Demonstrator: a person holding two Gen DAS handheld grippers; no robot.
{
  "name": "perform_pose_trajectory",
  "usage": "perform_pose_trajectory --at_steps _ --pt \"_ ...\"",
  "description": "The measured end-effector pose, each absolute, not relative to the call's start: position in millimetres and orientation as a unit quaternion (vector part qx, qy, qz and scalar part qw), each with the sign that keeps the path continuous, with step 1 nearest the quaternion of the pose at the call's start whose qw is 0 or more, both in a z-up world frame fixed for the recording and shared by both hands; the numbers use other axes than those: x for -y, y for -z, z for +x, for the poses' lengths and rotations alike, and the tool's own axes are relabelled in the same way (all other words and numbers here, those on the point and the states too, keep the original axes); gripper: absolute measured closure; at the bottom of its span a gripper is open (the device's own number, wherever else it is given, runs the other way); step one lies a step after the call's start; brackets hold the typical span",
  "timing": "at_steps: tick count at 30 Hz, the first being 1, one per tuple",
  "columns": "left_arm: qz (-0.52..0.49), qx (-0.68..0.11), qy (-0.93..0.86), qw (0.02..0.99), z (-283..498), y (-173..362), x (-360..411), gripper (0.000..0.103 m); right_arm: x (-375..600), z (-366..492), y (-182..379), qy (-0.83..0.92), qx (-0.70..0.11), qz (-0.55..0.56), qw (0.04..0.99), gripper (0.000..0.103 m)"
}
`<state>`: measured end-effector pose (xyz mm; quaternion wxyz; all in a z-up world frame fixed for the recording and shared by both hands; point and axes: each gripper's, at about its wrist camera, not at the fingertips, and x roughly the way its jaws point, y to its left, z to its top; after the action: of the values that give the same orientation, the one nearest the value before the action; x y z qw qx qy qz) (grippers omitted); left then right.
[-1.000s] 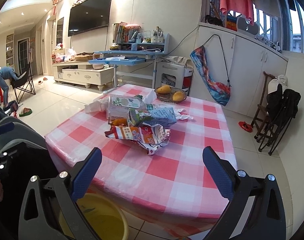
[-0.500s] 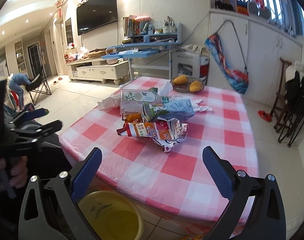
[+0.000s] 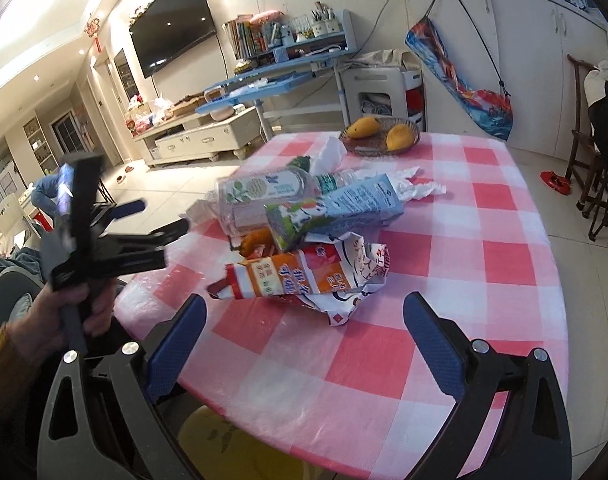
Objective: Collect trash
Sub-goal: 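Grasp the white plastic bag with the left tool while the right tool grasps the orange juice carton, then carry both items to the yellow basin and open both tools to drop them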
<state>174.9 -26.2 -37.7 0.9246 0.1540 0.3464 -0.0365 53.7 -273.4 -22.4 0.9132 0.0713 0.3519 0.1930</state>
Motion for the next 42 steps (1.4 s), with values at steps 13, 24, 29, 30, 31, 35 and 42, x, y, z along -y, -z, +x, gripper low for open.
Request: perform_pose_trajectory --at_steps 13,24,29,30,31,35,42 --pt "0.016 -0.397 0.165 0.903 218.2 48.0 -1.4 0.097 298.5 122.8 66.0 -0.167 -0.414 0.165 0.880 0.039" --pt "-0.091 -0.375 0.258 0.886 162.7 28.0 -30.7 0.100 315.5 109.6 60.4 -0.186 -0.403 0.200 0.874 0.092" --pt "-0.144 -0.364 0.316 0.864 142.2 22.7 -35.3 0.100 330.3 91.0 45.2 -0.181 -0.375 0.219 0.882 0.092" --pt "-0.130 -0.367 0.315 0.865 137.4 23.0 -29.8 0.100 332.6 86.1 40.6 -0.178 -0.369 0.220 0.886 0.093" --pt "-0.123 -0.371 0.314 0.865 135.9 24.4 -26.2 0.100 333.3 82.8 37.2 -0.175 -0.364 0.219 0.888 0.093" --pt "-0.134 -0.372 0.329 0.858 126.1 23.4 -20.9 0.100 335.8 73.3 23.7 -0.176 -0.345 0.221 0.895 0.093" --pt "-0.146 -0.357 0.327 0.863 96.5 9.7 -19.7 0.100 339.1 54.5 7.6 -0.191 -0.315 0.235 0.899 0.093"
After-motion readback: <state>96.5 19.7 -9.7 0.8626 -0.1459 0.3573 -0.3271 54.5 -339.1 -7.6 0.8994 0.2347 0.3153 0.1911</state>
